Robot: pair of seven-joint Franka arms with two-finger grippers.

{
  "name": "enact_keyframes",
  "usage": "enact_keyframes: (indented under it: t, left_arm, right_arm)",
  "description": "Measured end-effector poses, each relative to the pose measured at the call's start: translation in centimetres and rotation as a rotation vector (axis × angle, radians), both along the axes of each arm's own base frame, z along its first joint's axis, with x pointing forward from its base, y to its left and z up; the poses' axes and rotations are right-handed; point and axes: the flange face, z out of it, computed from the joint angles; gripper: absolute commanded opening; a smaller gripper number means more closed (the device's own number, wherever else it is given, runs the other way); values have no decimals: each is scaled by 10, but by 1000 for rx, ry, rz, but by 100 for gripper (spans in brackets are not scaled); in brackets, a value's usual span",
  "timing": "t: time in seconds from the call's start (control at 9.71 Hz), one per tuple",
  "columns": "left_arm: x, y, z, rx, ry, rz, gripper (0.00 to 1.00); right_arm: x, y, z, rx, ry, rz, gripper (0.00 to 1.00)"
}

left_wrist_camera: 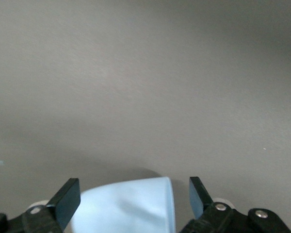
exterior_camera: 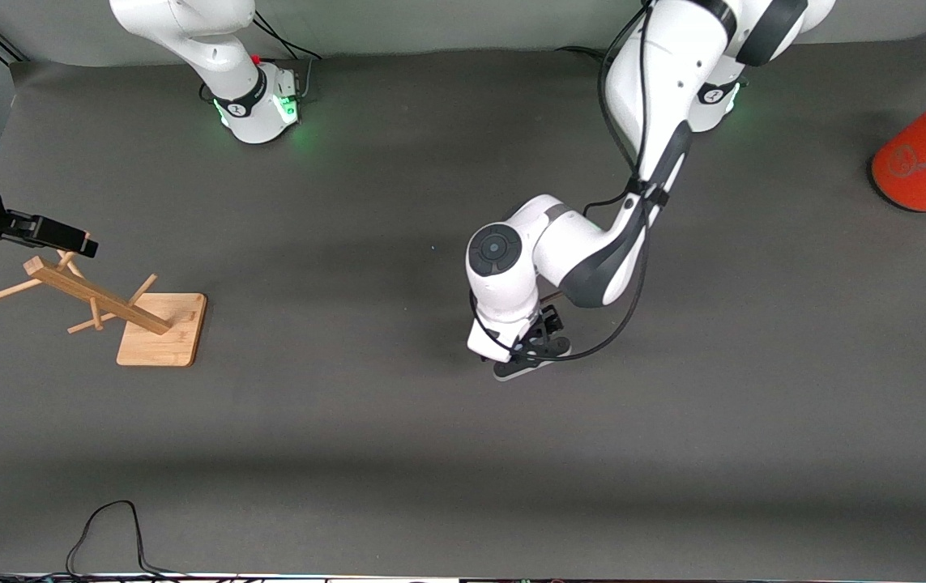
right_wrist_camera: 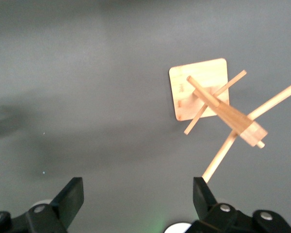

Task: Rotate and upright cup with both arms
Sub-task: 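Grasp the cup with the left gripper and rotate it upright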

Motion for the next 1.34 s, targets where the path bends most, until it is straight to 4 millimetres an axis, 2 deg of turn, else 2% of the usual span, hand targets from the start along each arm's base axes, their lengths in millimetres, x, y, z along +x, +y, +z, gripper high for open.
enact_keyframes:
  t: [0.21,0.31,0.41,0.62,0.72,1.13,1.34]
  left_arm:
    - [-15,-13,-23,27,29,-24,100]
    - [-22,-12,-30,73,61,-30,97]
    - [-26,-7,-33,133,92,-41,84]
    - [-29,4,-36,228,132,-58,26]
    - [-30,6,-37,248,144,-59,0]
    - [-28,2,-16,261,142,-57,0]
    - [-29,-10,6,232,135,-61,0]
  right_arm:
    - [-5,3,-7,-8,-6,9,100]
    - [-7,3,-6,-9,-7,10,100]
    - [-7,3,-5,-10,-9,10,100]
    - [-8,1,-4,-13,-11,7,100]
    - [-8,-3,-4,-13,-12,7,100]
    - [-9,-3,-2,-14,-15,26,100]
    - [-9,-2,-2,-11,-19,100,100]
